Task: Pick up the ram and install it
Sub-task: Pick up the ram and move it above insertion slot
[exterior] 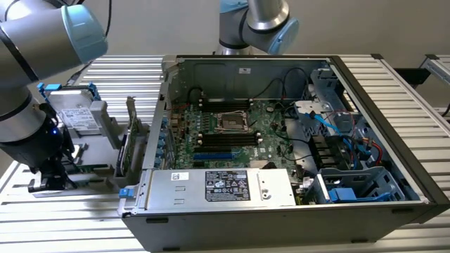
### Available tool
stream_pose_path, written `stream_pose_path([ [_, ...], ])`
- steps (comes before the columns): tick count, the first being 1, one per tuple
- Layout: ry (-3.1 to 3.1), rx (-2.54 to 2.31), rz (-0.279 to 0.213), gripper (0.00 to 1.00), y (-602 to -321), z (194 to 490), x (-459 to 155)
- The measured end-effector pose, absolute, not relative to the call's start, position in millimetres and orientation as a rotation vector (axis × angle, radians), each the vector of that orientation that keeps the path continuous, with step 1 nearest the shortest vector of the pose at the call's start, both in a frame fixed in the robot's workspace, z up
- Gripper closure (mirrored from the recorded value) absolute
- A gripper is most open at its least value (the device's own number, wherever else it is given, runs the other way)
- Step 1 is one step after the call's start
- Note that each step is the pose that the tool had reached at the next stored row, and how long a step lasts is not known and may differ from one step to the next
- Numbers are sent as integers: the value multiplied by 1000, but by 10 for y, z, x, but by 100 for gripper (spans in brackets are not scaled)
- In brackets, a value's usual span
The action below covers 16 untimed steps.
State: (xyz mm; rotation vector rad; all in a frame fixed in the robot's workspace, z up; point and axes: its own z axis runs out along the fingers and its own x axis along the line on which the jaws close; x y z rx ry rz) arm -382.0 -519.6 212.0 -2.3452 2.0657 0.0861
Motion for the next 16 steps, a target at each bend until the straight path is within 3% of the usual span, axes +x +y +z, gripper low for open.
stream_pose_path([
  [16, 2061, -2347, 89, 58, -5196, 1980, -3760],
])
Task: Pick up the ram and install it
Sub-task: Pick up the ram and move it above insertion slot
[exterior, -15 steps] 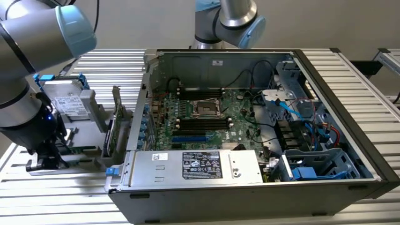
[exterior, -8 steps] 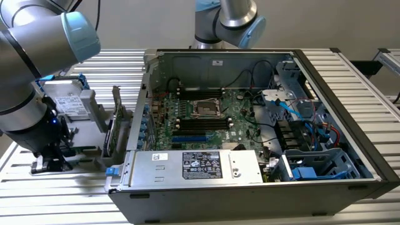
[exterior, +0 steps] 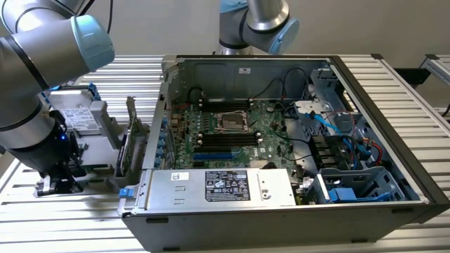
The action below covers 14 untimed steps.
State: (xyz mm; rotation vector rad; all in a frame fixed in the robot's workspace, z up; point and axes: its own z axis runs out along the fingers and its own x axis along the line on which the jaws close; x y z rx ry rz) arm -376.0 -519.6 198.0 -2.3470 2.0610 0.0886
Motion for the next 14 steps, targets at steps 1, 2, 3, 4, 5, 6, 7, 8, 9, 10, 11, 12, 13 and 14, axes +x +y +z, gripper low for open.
stream_pose_path([
  [1, 2061, -2347, 89, 58, -5196, 1981, -3760],
  [2, 2061, -2347, 89, 58, -5196, 1981, -3760],
  [3, 2061, -2347, 89, 58, -5196, 1981, -3760],
  [4, 2061, -2347, 89, 58, -5195, 1980, -3760],
  [5, 2061, -2347, 89, 58, -5195, 1980, -3760],
  [6, 2060, -2347, 89, 58, -5195, 1977, -3756],
  [7, 2060, -2348, 89, 58, -5195, 1976, -3753],
  [8, 2060, -2348, 89, 58, -5195, 1976, -3753],
  [9, 2059, -2348, 89, 58, -5195, 1977, -3753],
  [10, 2059, -2349, 89, 58, -5196, 1978, -3753],
  [11, 2059, -2349, 89, 58, -5196, 1978, -3752],
  [12, 2059, -2349, 90, 58, -5195, 1977, -3751],
  [13, 2058, -2350, 90, 58, -5196, 1976, -3743],
  [14, 2057, -2351, 90, 58, -5196, 1974, -3741],
])
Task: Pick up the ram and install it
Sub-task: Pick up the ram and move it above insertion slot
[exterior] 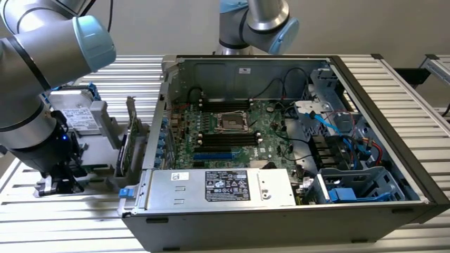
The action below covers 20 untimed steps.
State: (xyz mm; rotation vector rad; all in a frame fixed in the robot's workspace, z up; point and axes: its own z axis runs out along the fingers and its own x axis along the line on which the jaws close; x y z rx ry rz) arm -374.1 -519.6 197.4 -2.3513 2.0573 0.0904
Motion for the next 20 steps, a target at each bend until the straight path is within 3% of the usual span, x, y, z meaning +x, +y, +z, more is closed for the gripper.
stream_pose_path([
  [8, 2057, -2352, 91, 58, -5195, 1973, -3741],
  [11, 2058, -2352, 92, 56, -5195, 1971, -3742],
  [12, 2058, -2352, 92, 49, -5195, 1971, -3742],
  [15, 2058, -2353, 93, 49, -5196, 1970, -3741],
  [17, 2058, -2353, 94, 52, -5195, 1969, -3741],
  [19, 2059, -2354, 95, 65, -5195, 1969, -3741],
  [20, 2059, -2354, 96, 65, -5196, 1968, -3741],
])
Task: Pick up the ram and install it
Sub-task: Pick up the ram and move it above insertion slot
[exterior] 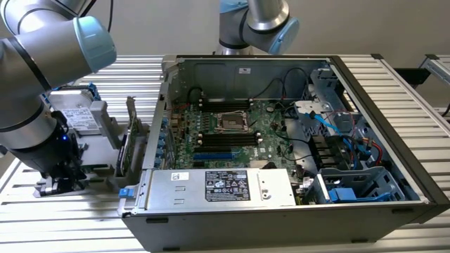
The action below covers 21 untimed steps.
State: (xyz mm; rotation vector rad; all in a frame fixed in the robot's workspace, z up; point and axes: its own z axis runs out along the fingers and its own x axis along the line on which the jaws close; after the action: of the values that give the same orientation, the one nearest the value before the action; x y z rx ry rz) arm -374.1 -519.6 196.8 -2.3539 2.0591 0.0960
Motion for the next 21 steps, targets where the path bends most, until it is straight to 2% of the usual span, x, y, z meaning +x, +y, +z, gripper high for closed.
stream_pose_path([
  [1, 2059, -2354, 97, 65, -5195, 1968, -3741],
  [2, 2060, -2354, 98, 71, -5195, 1968, -3742],
  [8, 2061, -2356, 102, 71, -5196, 1962, -3733],
  [9, 2062, -2356, 103, 74, -5195, 1962, -3732],
  [10, 2062, -2356, 104, 80, -5195, 1961, -3730],
  [12, 2062, -2357, 105, 80, -5196, 1960, -3727],
  [13, 2063, -2357, 106, 86, -5195, 1959, -3726],
  [21, 2064, -2359, 110, 86, -5196, 1955, -3722],
])
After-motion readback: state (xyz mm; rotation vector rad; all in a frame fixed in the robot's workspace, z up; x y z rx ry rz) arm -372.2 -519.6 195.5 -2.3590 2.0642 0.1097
